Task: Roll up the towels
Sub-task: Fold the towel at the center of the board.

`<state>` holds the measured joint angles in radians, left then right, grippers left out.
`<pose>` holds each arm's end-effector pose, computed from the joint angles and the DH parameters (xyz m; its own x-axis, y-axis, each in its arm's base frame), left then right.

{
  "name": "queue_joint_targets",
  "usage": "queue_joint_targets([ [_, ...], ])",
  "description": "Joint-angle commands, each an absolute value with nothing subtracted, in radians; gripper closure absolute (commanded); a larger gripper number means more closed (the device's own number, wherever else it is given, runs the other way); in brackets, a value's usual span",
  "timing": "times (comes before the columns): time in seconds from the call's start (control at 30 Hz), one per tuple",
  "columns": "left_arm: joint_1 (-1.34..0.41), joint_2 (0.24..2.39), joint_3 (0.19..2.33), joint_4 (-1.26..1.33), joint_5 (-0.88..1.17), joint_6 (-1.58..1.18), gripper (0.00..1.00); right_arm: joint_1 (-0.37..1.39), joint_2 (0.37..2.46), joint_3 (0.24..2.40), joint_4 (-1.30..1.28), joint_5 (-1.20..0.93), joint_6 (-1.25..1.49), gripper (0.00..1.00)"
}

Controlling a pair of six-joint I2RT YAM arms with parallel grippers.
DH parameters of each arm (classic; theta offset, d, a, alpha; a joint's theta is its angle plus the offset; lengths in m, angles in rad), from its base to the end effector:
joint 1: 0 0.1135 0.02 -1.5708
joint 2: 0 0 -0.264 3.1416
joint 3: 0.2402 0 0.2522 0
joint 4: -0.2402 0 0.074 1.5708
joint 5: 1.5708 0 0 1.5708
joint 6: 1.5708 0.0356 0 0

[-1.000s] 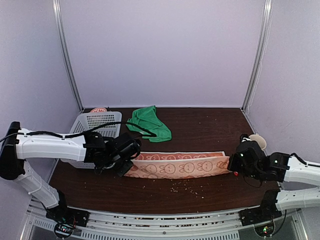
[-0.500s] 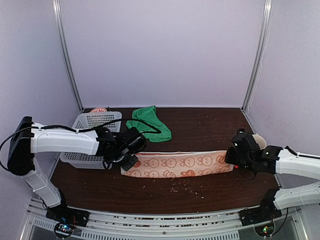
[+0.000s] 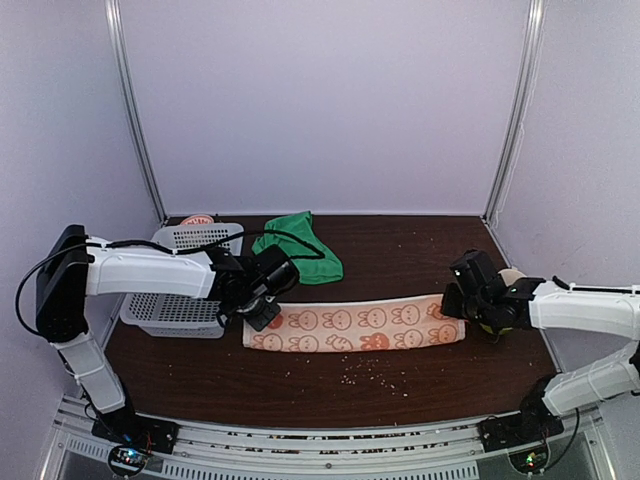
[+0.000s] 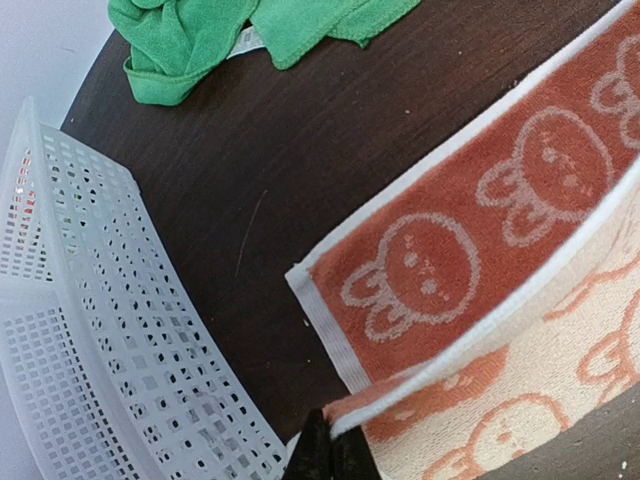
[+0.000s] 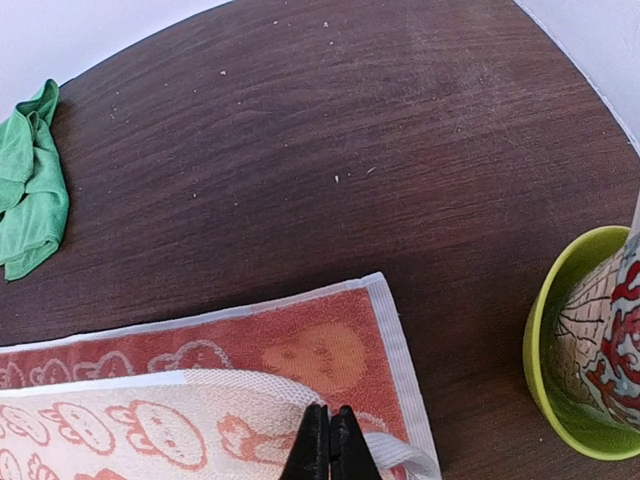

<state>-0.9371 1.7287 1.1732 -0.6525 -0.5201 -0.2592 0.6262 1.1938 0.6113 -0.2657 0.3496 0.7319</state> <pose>0.2147 -0.2623 0.1979 -0.6876 0.5601 -0.4621 0.4331 0.8271 0.3581 0.1947 0.1258 0.1937 -0.6974 0.2704 -0.6637 0.1331 0.9588 0.2508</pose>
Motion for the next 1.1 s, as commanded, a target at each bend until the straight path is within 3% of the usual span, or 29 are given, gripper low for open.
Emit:
queue_joint_targets([
  [0.0,-0.917,1.775,1.219,-0.631,-0.514,-0.228,1.0,0.594,1.26,0.664,-0.236,0.325,0.703,1.0],
  [0.53,-0.865,1.91,1.315,-0.645,-0.457,-0.201,1.0,0.516,1.477,0.776,-0.253,0.244,0.653,1.0],
  [1.07,-0.859,1.957,1.333,-0.677,-0.458,-0.217,1.0,0.492,1.533,0.777,-0.248,0.215,0.639,1.0],
])
